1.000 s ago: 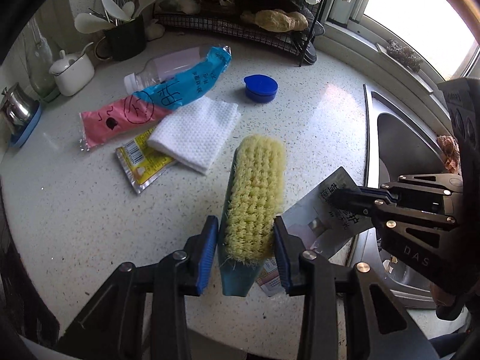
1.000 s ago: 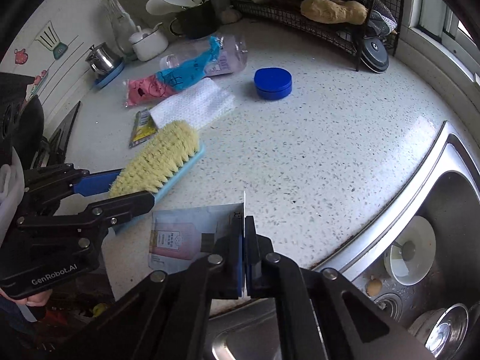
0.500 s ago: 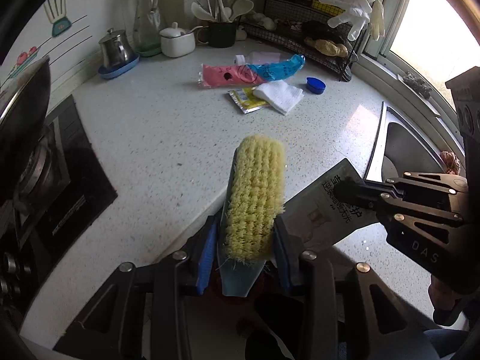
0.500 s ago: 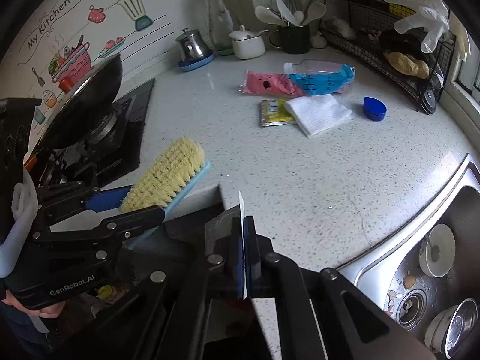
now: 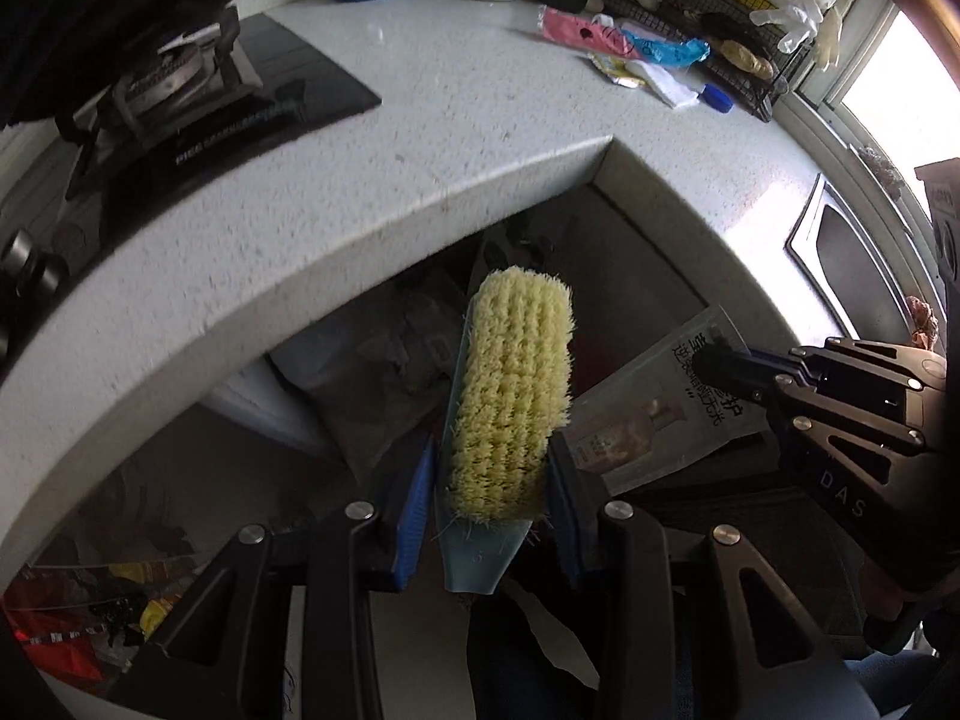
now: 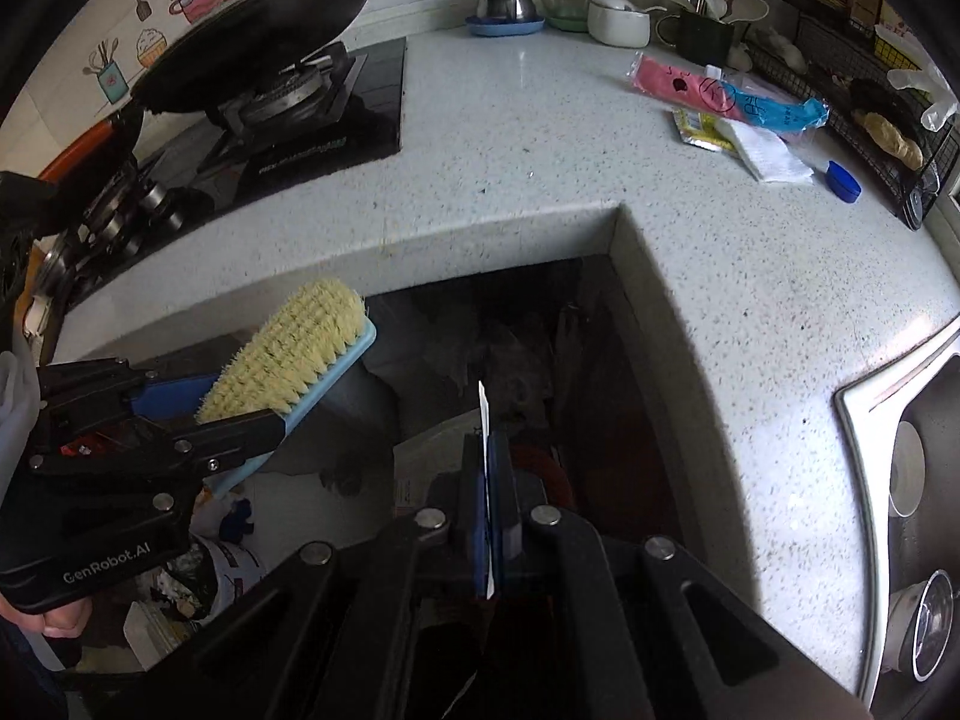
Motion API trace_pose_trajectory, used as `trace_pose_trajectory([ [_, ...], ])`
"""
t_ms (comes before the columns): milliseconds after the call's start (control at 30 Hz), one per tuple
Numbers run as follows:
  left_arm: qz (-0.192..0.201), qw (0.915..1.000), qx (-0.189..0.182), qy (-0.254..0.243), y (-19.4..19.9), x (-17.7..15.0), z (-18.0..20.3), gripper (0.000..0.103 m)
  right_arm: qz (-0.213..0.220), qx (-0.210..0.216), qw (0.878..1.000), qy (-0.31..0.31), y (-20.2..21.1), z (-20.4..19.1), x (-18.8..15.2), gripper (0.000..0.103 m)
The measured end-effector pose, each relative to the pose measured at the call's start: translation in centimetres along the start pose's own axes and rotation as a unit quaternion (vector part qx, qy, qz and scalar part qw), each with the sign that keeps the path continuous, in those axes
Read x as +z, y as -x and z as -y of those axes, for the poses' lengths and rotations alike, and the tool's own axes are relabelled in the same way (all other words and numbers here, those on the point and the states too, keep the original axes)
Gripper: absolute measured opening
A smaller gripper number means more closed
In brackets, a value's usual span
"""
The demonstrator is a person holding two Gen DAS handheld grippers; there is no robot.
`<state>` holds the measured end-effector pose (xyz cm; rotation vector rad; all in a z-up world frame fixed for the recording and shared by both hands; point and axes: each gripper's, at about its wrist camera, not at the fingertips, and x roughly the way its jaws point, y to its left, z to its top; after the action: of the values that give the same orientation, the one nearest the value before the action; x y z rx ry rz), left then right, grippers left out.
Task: Collect trash
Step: 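Carry the brush and paper card down toward the red bin with both grippers, then open both grippers above the red bin to drop brush and card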
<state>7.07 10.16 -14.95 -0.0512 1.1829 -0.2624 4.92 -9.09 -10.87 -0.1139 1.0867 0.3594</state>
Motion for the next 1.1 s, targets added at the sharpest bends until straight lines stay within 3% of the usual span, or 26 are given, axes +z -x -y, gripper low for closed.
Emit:
trace_pose_trajectory([
  [300, -0.052, 0.9984, -0.016, -0.011, -10.9, -4.7, -1.7, 0.034, -0.046, -0.042, 0.998, -0.008, -9.7, 0.2, -5.1, 0.001],
  [433, -0.066, 0.9975, -0.019, -0.016, -16.0, -5.2, -2.5, 0.034, -0.056, -0.053, 0.997, -0.023, -14.6, 1.7, -6.6, 0.001],
  [700, -0.094, 0.9937, -0.059, -0.014, -26.2, -4.8, -2.8, 0.034, -0.053, -0.075, 0.994, -0.058, -22.2, 5.0, -9.2, 0.001],
  [833, -0.114, 0.9886, -0.097, -0.015, -29.6, -4.8, -1.9, 0.035, -0.072, -0.070, 0.991, -0.089, -24.8, 6.5, -9.8, 0.001],
  [1100, -0.138, 0.9847, -0.070, -0.081, -31.6, -4.8, 0.5, 0.038, -0.087, -0.086, 0.986, -0.110, -25.0, 8.2, -12.1, 0.001],
])
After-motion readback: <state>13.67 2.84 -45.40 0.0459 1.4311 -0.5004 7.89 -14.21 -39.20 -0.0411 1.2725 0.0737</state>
